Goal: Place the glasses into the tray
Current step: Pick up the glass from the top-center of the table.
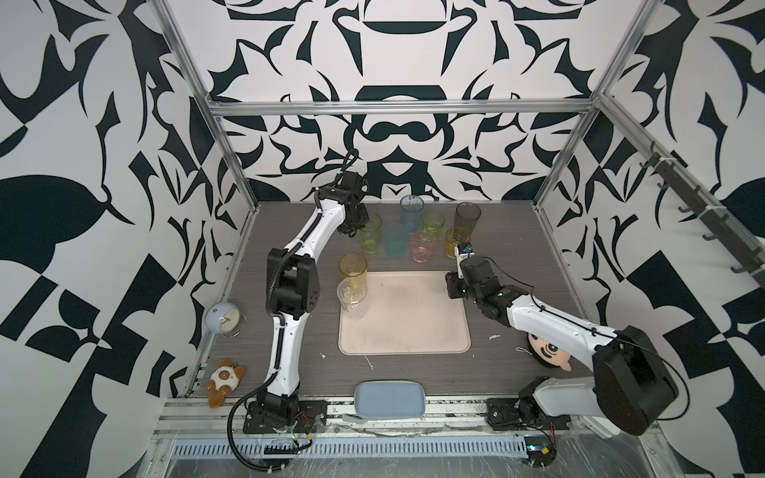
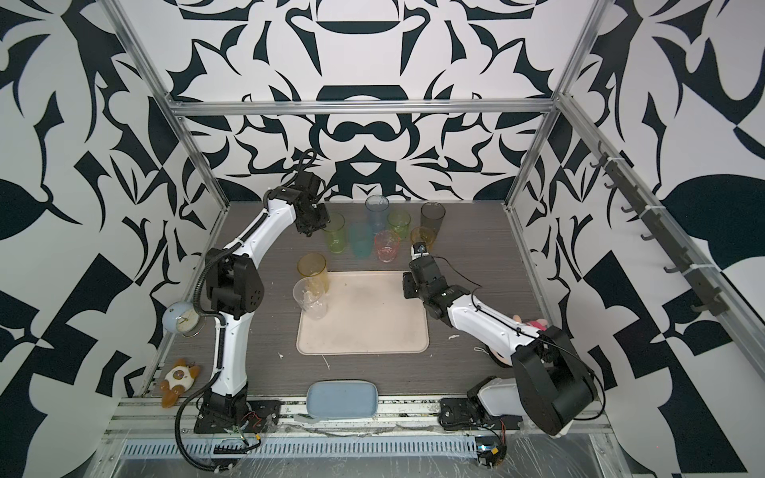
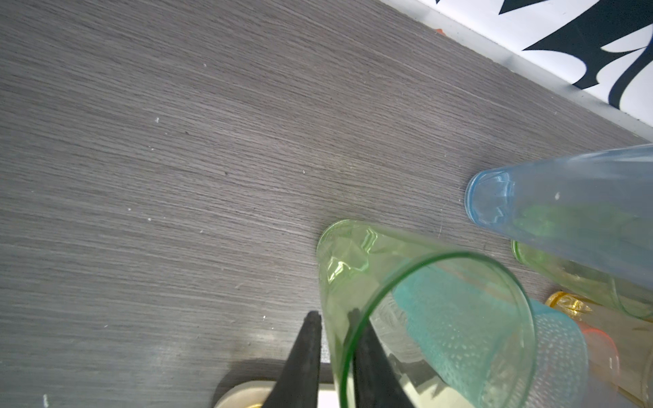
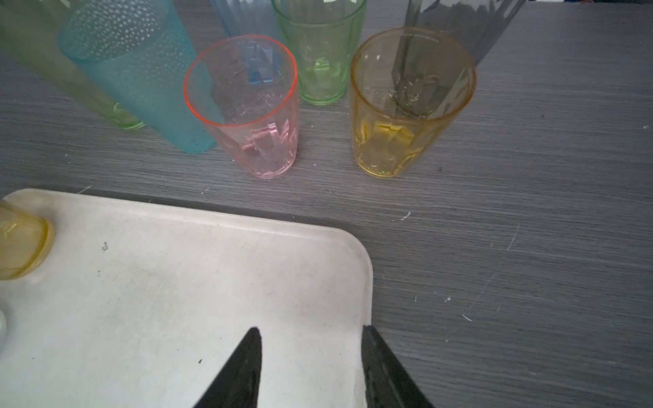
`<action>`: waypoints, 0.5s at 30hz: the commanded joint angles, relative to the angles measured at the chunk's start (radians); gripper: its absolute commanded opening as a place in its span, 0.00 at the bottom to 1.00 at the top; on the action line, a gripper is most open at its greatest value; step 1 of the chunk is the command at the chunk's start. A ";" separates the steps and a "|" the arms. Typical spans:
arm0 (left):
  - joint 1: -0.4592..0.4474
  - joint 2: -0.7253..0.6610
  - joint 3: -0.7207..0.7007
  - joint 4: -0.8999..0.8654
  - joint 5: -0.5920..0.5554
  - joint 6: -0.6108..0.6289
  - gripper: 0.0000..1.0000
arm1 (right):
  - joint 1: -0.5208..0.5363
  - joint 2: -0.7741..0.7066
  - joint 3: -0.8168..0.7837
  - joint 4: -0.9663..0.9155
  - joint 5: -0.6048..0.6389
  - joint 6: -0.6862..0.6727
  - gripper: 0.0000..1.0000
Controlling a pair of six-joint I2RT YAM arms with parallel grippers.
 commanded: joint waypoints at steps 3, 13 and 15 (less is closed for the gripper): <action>0.012 0.033 0.032 -0.033 0.019 0.009 0.18 | 0.002 0.006 0.009 0.021 0.001 -0.003 0.49; 0.018 -0.019 -0.007 -0.036 0.018 0.016 0.06 | 0.001 0.003 0.008 0.022 0.003 -0.003 0.49; 0.022 -0.047 -0.027 -0.033 0.015 0.016 0.04 | 0.003 0.003 0.010 0.022 0.001 -0.003 0.49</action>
